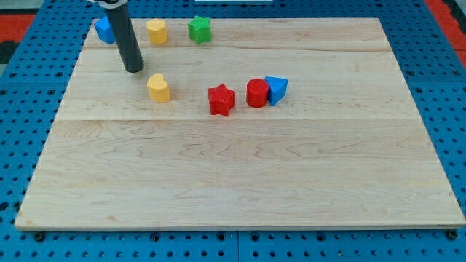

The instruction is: Adjust the green circle bottom of the yellow hexagon

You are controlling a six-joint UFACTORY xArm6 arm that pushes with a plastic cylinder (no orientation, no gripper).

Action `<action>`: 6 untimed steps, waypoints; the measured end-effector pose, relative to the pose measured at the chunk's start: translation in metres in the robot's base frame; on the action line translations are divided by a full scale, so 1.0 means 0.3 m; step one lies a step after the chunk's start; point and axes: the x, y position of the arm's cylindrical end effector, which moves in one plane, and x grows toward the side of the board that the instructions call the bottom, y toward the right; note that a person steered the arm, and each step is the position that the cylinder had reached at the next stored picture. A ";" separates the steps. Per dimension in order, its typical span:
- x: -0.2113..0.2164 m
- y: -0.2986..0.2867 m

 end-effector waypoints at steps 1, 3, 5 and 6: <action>-0.064 -0.213; -0.041 -0.059; -0.031 0.101; -0.017 -0.138</action>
